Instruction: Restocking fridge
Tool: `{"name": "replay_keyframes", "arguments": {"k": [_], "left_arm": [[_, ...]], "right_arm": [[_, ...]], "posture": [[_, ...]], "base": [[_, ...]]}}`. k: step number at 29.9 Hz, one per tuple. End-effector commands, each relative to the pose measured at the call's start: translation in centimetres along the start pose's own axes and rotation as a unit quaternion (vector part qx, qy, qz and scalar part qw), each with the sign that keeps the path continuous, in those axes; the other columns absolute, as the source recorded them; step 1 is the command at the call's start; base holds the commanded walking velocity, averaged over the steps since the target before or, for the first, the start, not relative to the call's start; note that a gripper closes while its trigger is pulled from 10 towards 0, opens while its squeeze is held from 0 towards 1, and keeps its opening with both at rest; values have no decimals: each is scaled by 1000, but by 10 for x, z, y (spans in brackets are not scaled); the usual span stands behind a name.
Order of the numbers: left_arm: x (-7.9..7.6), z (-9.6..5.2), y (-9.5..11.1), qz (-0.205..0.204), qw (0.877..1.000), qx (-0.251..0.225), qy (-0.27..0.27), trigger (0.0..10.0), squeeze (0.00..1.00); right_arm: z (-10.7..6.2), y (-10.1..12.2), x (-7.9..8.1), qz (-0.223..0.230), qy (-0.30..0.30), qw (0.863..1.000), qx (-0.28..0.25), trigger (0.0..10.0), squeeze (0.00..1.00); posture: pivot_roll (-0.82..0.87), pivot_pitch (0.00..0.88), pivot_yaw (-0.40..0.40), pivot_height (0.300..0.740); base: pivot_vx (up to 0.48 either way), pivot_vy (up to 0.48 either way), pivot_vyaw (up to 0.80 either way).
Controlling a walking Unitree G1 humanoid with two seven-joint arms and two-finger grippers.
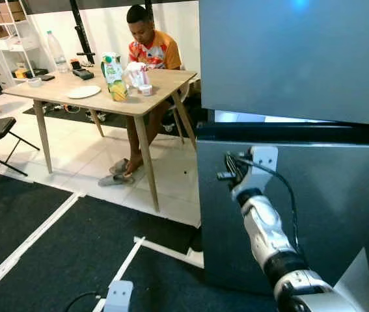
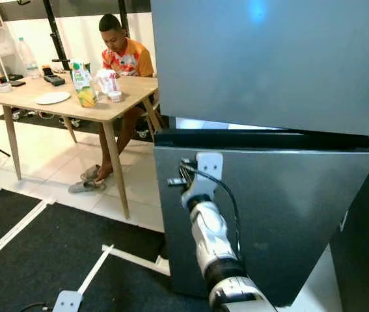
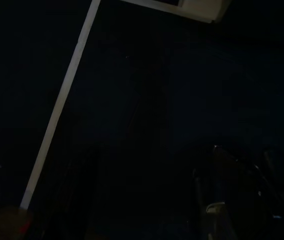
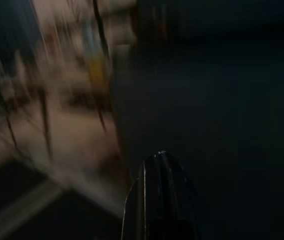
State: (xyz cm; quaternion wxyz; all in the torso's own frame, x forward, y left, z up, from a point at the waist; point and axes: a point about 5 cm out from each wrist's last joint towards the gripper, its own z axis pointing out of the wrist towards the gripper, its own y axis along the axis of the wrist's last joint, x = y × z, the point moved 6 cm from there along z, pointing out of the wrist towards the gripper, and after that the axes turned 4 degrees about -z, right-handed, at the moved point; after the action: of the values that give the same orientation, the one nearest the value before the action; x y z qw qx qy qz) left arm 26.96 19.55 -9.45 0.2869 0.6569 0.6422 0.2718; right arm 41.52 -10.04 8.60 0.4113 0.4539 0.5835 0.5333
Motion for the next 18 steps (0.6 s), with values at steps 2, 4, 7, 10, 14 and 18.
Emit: {"name": "replay_keyframes", "arguments": {"k": [2, 4, 7, 10, 14, 18], "left_arm": [[7, -3, -12, 7, 1000, 16, 9, 10000, 0], [6, -3, -13, 10, 1000, 18, 6, 10000, 0], [4, -2, -11, 14, 1000, 18, 2, 10000, 0], [0, -1, -9, 15, 1000, 16, -2, 10000, 0], [-3, 0, -7, 17, 1000, 15, -6, 10000, 0], [-8, 1, -5, 21, 1000, 13, -11, 10000, 0]], "right_arm": [[-27, -65, -8, -17, -13, 994, 102, 10000, 0], [-47, -94, -20, -42, -28, 988, 146, 10000, 0], [-92, -144, -49, -69, -64, 969, 228, 10000, 0], [-122, -170, -65, -57, -91, 954, 279, 10000, 0], [-143, -186, -74, -51, -108, 943, 310, 10000, 0], [-177, -209, -81, -47, -130, 926, 352, 10000, 0]], "posture": [[-84, 131, 72, 740], [-90, 131, 78, 740], [-96, 127, 83, 740], [-100, 122, 87, 740], [-102, 120, 89, 740], [-107, 113, 91, 740]], "base": [[0, 0, 0], [0, 0, 0], [0, 0, 0], [0, 0, 0], [0, 0, 0], [0, 0, 0]]}}
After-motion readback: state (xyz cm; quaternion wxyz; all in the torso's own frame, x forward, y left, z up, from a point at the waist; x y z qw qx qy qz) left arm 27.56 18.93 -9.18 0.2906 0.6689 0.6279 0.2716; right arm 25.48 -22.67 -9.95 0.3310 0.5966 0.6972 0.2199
